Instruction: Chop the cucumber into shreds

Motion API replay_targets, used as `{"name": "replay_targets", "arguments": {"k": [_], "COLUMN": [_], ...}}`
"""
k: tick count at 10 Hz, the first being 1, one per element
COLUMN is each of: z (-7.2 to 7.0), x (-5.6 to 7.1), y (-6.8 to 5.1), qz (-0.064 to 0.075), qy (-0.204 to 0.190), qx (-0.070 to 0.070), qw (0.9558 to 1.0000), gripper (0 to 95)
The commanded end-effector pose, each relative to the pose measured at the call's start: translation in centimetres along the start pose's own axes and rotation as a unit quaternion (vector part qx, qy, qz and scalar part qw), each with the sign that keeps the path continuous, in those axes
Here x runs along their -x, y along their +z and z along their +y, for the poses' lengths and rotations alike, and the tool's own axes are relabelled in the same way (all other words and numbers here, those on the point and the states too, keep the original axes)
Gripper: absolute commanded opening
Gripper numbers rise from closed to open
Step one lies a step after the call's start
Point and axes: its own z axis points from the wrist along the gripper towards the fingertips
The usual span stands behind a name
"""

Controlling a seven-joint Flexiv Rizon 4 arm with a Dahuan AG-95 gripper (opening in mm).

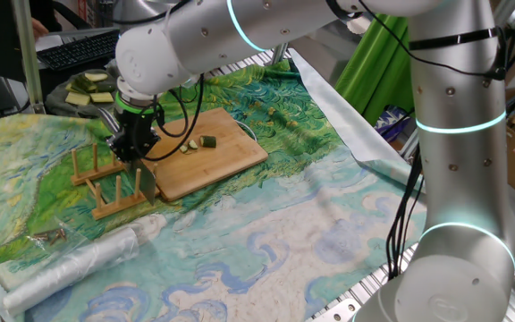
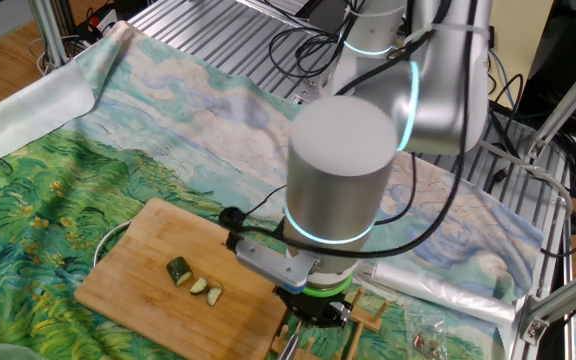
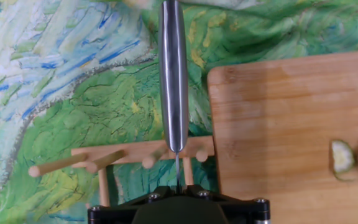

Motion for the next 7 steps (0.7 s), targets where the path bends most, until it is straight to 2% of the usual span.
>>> {"name": "replay_targets", "arguments": {"k": [1,4,5,7], "z": [0.2,0.3,0.2,-0.4], "x": [-0.1,-0.3,-0.4,-0.7], "y": [-1.8,-5.3,-6.5,-10.3], "qz": [0.002,0.005,0.007,0.008], "qy": [0.018,0.044,0.046,0.075], "qx": [-0.006,-0.008,-0.016,-0.023], "qw": [0.9998,0.9990,0.9988,0.9969], "gripper": [0.0,0.0,0.0,0.0]}}
